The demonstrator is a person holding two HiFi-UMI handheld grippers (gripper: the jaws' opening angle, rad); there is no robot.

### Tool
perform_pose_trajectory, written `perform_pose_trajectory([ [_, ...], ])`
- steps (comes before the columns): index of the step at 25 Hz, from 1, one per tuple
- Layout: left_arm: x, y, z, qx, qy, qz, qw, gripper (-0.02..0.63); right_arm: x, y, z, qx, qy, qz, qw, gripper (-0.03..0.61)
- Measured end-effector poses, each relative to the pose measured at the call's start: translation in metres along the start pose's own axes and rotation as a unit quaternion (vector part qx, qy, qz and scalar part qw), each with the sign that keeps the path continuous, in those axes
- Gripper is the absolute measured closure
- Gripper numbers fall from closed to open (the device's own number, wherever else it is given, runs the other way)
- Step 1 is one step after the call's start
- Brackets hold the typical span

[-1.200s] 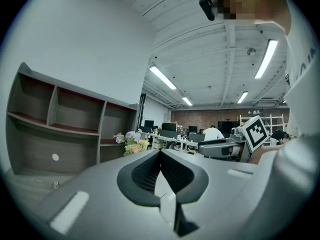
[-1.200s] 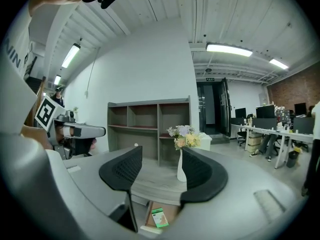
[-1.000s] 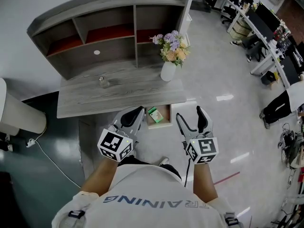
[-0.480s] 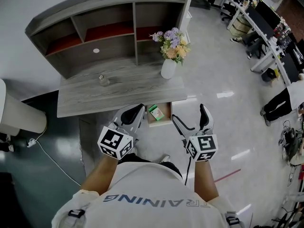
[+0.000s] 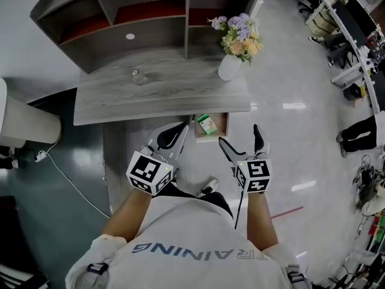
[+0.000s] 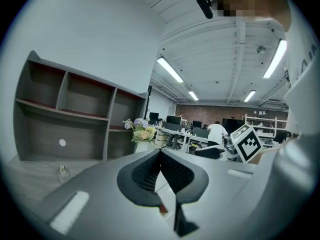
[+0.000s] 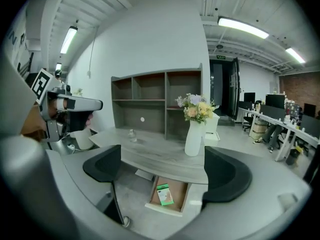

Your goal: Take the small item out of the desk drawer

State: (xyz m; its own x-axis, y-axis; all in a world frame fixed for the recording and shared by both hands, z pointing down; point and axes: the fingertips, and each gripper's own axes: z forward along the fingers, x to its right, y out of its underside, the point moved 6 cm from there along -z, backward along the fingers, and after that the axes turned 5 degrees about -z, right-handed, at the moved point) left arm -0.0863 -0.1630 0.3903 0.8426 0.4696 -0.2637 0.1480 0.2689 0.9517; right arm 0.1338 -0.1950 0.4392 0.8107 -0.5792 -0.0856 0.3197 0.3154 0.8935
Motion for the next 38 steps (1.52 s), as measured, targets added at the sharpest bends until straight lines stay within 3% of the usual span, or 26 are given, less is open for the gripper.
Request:
perform_pose_trajectory([
  [8, -0.022, 0.043, 0.000, -0.035, -0.024, -0.018, 0.9989, 0.615, -0.012, 0.073, 0.073, -0.087, -0.028, -0.014, 0.996, 0.046],
  [19, -0.046, 0.094, 0.022, -0.080, -0.040, -0.045, 0.9949, 0.615, -0.023, 0.180, 0.166, -0.157, -0.042, -0.020, 0.987, 0.058],
  [30, -0.067, 0.147, 0.036, -0.115, -0.066, -0.077, 0.9882, 0.615, -0.018, 0.289, 0.259, -0.256, -0.037, -0.100, 0.961, 0.055],
  [38, -0.080, 0.170, 0.040, -0.132, -0.081, -0.087, 0.9841, 0.615, -0.023, 0.327, 0.303, -0.282, -0.022, -0.122, 0.951, 0.084],
])
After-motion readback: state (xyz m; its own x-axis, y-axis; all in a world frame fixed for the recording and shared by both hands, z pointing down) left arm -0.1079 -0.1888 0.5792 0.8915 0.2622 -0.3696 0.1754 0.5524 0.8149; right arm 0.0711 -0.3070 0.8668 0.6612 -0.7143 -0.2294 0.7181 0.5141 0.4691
